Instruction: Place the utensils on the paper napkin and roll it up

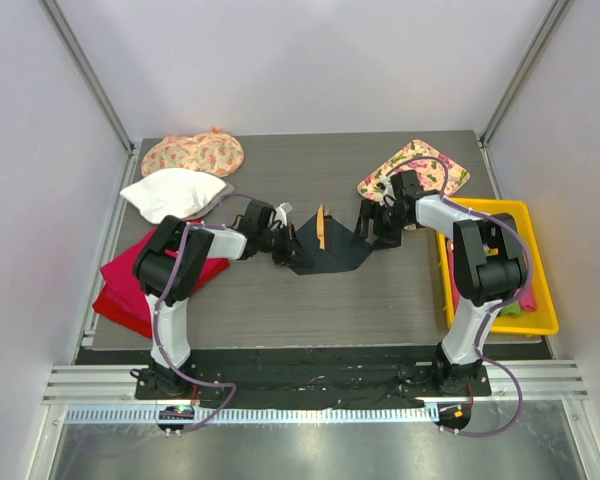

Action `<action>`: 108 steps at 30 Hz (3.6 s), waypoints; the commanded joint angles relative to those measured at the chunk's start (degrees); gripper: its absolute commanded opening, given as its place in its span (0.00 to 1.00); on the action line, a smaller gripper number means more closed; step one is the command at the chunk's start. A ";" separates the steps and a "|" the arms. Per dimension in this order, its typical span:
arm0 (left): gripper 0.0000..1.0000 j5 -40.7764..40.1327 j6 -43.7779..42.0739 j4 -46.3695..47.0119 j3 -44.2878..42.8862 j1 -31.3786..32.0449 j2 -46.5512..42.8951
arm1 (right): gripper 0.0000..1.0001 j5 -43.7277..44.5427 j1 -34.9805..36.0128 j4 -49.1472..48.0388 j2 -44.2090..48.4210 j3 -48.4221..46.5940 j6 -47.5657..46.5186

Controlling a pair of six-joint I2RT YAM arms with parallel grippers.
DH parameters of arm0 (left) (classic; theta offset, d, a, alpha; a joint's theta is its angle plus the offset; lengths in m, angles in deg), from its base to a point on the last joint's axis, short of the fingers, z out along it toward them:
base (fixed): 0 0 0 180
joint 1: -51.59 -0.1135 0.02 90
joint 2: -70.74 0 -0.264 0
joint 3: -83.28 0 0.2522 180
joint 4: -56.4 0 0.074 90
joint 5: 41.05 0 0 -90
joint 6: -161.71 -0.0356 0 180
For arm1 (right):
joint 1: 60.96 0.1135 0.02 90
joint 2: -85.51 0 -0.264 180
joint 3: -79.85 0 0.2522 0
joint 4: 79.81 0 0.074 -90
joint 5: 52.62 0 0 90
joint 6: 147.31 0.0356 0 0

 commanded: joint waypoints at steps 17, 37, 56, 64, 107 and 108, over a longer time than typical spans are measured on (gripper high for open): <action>0.05 -3.19 -2.14 -1.82 -0.33 0.07 1.23 | 0.62 -20.99 1.83 -13.07 -0.71 5.28 11.54; 0.05 -3.54 -1.97 -1.82 -0.07 0.07 0.97 | 0.13 -16.06 2.26 -10.87 2.11 2.73 11.02; 0.04 -3.54 -2.14 -2.18 -0.42 0.07 1.14 | 0.13 -19.05 9.30 -20.10 -6.24 -0.52 22.79; 0.04 -3.37 -2.14 -2.26 -0.51 0.07 1.23 | 0.13 -19.40 10.88 -24.32 -9.14 -0.43 26.84; 0.33 -2.40 4.45 -1.64 -8.68 -5.75 -4.23 | 0.56 -17.65 11.32 -23.71 -12.04 1.76 26.40; 0.32 -2.49 3.93 -2.43 -9.21 -5.30 -3.78 | 0.57 -17.65 11.41 -23.71 -11.96 1.76 26.40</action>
